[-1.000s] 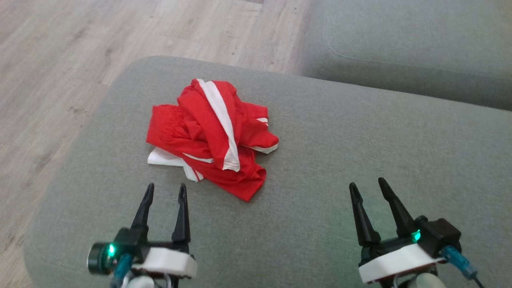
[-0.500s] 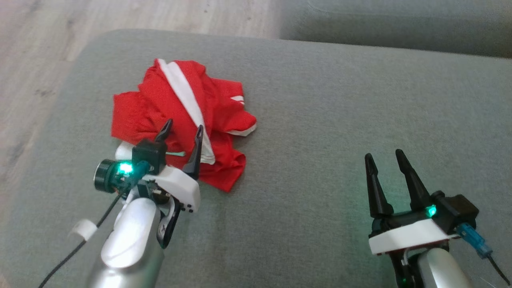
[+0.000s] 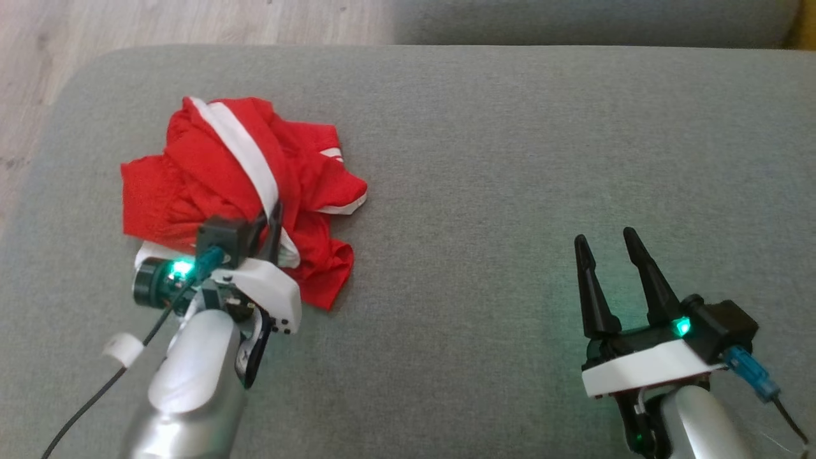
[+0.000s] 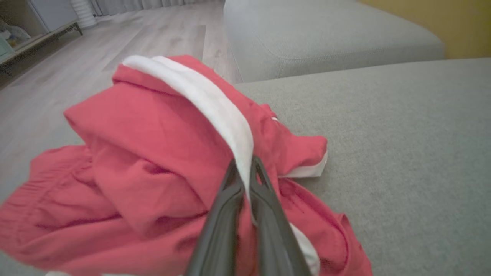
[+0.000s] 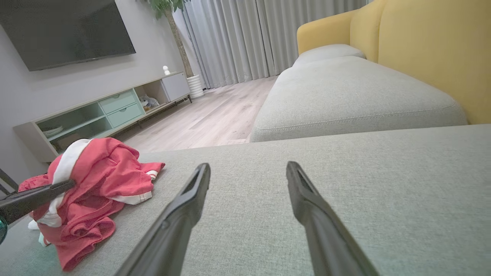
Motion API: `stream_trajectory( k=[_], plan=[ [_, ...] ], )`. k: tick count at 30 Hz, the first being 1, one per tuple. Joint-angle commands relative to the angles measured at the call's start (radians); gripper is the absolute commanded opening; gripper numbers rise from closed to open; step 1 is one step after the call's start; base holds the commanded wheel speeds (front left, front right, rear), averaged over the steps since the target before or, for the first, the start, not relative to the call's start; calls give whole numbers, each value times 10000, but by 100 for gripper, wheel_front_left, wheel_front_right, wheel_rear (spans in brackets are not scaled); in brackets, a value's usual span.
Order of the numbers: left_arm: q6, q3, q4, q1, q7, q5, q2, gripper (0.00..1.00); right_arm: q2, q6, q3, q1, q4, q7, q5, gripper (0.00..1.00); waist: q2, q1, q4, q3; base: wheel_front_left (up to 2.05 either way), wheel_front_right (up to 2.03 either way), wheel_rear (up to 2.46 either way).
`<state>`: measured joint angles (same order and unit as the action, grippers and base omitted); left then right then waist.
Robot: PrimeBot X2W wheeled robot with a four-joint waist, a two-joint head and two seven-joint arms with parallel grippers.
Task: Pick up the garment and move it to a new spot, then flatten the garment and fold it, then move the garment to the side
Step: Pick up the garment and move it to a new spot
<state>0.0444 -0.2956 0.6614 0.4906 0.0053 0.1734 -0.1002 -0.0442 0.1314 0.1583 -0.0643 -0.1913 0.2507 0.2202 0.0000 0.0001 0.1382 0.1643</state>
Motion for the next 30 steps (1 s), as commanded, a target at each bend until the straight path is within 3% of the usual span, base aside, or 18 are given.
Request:
stream_trajectory(
  k=[1, 8, 14, 23, 30],
  plan=[
    [6, 345, -344, 679, -356, 58, -330, 0, -60, -7, 244, -313, 299, 111, 46, 100, 0, -1, -97, -70, 0, 0, 0],
    [220, 387, -1257, 1178, -1842, 240, -289, 0, -60, -7, 193, -194, 231, 111, 76, 100, 0, -1, -335, -484, 0, 0, 0],
    [451, 248, -2902, 1717, -2374, 340, -255, 0, -60, -7, 251, -72, 202, 111, 158, 100, 0, -1, -613, -858, 0, 0, 0],
    [672, -162, -4938, 2384, -1768, 672, -321, 0, -60, -7, 332, -20, 252, 111, 348, 100, 0, -1, -1334, -1045, 0, 0, 0],
    [741, -484, -5472, 2556, -1087, 863, -483, 0, -60, -7, 534, -89, 314, 111, 519, 100, 0, -1, -2138, -1049, 0, 0, 0]
  ],
)
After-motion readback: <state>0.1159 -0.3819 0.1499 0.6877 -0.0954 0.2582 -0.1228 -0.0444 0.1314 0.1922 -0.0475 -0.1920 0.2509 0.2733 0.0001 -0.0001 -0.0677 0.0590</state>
